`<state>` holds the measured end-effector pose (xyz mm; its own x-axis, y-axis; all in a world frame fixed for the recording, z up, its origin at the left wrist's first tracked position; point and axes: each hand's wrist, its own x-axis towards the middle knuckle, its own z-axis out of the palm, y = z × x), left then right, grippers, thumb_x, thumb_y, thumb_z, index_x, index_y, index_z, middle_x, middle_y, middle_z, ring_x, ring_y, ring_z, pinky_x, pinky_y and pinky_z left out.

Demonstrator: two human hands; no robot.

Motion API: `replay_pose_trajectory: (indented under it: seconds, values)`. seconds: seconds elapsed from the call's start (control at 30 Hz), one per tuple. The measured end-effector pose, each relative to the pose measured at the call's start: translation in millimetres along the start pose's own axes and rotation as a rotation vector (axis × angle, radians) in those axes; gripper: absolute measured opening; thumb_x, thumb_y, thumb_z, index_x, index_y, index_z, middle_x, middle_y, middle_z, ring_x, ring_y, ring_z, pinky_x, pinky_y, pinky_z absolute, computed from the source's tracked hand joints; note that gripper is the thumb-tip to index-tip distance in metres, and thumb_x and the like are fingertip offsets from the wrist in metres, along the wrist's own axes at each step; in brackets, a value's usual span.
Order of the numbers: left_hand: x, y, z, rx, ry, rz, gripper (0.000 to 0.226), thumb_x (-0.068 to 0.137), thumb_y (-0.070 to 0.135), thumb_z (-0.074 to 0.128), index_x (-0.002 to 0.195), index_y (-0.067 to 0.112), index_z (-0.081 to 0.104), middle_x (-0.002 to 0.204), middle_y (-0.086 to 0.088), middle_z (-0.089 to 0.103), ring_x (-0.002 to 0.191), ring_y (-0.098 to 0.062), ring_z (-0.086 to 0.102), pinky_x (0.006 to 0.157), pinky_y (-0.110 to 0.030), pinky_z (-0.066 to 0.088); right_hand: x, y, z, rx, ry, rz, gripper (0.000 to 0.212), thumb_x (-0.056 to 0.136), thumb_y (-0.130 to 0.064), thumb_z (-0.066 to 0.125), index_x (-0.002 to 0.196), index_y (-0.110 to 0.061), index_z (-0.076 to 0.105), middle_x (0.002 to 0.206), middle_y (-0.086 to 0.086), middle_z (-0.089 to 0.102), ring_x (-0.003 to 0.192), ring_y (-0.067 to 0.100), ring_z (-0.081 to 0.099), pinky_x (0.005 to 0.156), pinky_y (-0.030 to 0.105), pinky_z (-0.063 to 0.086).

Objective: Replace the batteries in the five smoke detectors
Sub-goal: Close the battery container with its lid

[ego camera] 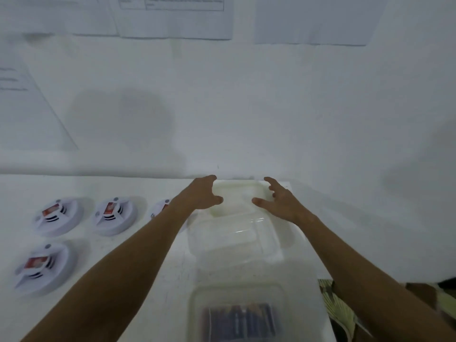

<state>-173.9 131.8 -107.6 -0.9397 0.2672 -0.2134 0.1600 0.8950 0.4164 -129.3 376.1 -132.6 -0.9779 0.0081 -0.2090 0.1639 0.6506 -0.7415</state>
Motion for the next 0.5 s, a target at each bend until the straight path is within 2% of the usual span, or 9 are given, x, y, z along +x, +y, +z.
replay_pose_trajectory:
  seconds: [0.1, 0.2, 0.3, 0.37, 0.5]
  values:
    - [2.6, -0.8, 8.4, -0.034, -0.008, -0.046, 0.081, 0.084, 0.038, 0.069, 0.149, 0.013, 0.028, 0.151, -0.007, 0.038, 0.137, -0.025, 0.035, 0.107, -0.032, 0.031, 1.7, 0.3, 4.2, -0.042, 0.007, 0.019, 0.090, 0.081, -0.056, 0.070, 0.152, -0.031, 0.022, 0.151, 0.011, 0.037, 0.144, 0.029, 0.026, 0.115, 0.048, 0.032]
    - [1.4, -2.9, 16.2, -0.105, 0.038, -0.072, 0.082, 0.084, 0.032, 0.071, 0.150, 0.015, 0.024, 0.147, -0.009, 0.043, 0.134, -0.027, 0.038, 0.106, -0.033, 0.032, 3.9, 2.9, 9.6, -0.004, 0.027, 0.062, 0.090, 0.079, -0.056, 0.072, 0.151, -0.036, 0.022, 0.147, 0.015, 0.037, 0.141, 0.030, 0.029, 0.114, 0.048, 0.033]
    - [1.9, -4.0, 19.0, -0.241, 0.117, -0.070, 0.091, 0.084, 0.026, 0.072, 0.153, 0.019, 0.013, 0.143, -0.007, 0.048, 0.127, -0.028, 0.046, 0.103, -0.032, 0.036, 5.6, 2.7, 11.1, 0.188, 0.109, 0.053, 0.090, 0.077, -0.049, 0.076, 0.150, -0.037, 0.025, 0.148, 0.002, 0.042, 0.141, 0.025, 0.034, 0.114, 0.047, 0.035]
    - [-0.2, -2.5, 18.0, -0.295, 0.180, -0.039, 0.098, 0.084, 0.024, 0.072, 0.154, 0.022, 0.003, 0.140, -0.004, 0.051, 0.121, -0.027, 0.053, 0.097, -0.028, 0.039, 3.0, -6.3, 7.9, 0.320, 0.117, 0.027, 0.087, 0.081, -0.042, 0.076, 0.151, -0.034, 0.024, 0.152, -0.003, 0.037, 0.141, 0.021, 0.035, 0.115, 0.045, 0.035]
    - [-11.4, 7.6, -1.5, -0.373, 0.304, 0.034, 0.093, 0.085, 0.025, 0.073, 0.154, 0.024, 0.010, 0.139, -0.002, 0.053, 0.107, -0.023, 0.061, 0.091, -0.023, 0.040, -7.6, -29.3, -7.8, 0.416, 0.182, -0.041, 0.079, 0.084, -0.036, 0.074, 0.150, -0.031, 0.031, 0.148, -0.007, 0.041, 0.135, 0.018, 0.043, 0.111, 0.047, 0.041]
